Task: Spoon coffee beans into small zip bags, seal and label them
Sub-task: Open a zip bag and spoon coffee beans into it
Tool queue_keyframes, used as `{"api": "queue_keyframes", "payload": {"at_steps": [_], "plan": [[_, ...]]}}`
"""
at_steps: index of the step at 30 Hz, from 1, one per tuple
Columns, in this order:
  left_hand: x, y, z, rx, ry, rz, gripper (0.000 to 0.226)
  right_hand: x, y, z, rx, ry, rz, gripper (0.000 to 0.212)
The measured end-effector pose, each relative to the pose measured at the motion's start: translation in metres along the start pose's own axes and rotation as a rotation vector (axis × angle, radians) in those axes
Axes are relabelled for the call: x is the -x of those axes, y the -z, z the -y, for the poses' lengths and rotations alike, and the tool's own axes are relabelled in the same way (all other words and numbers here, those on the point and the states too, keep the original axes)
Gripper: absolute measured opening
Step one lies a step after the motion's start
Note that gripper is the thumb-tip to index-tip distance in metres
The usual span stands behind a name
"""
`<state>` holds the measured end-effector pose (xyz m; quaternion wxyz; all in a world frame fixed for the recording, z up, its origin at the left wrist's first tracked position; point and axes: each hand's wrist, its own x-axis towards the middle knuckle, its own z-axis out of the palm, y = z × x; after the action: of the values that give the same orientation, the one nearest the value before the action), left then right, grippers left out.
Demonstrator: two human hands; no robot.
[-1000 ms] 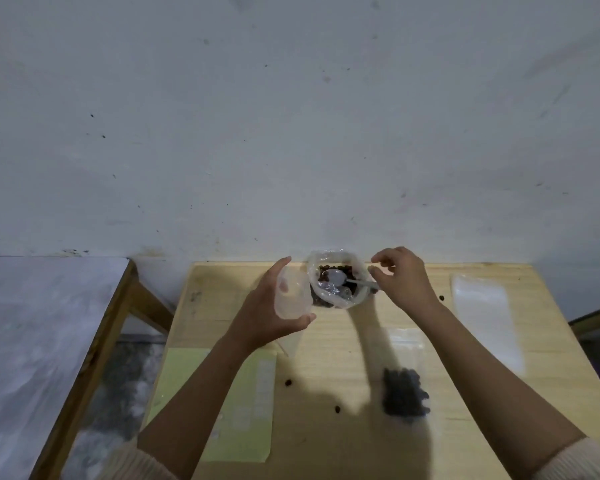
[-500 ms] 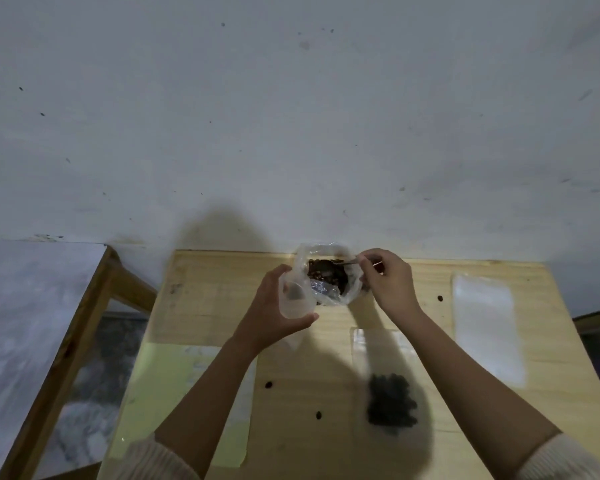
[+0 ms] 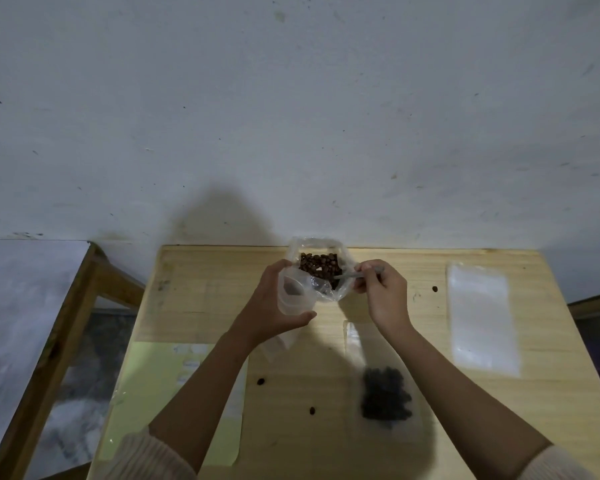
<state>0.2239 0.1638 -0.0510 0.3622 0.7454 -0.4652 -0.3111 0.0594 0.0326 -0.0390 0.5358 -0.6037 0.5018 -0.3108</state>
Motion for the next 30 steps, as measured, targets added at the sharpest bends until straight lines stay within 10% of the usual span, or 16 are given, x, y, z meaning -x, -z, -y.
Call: {"api": "queue_keyframes", "payload": {"at_steps": [8,30], "plan": [[-0.003,-0.002,0.002,0.000,0.000,0.004,0.089,-0.008,-0.006,0.005,-0.361,-0.358,-0.070,0.022],[-0.009,-0.005,0.005,-0.046,-0.140,0.006,0.094,0.016,0.018,0.046,-0.264,0.081,0.085,0.022]]}}
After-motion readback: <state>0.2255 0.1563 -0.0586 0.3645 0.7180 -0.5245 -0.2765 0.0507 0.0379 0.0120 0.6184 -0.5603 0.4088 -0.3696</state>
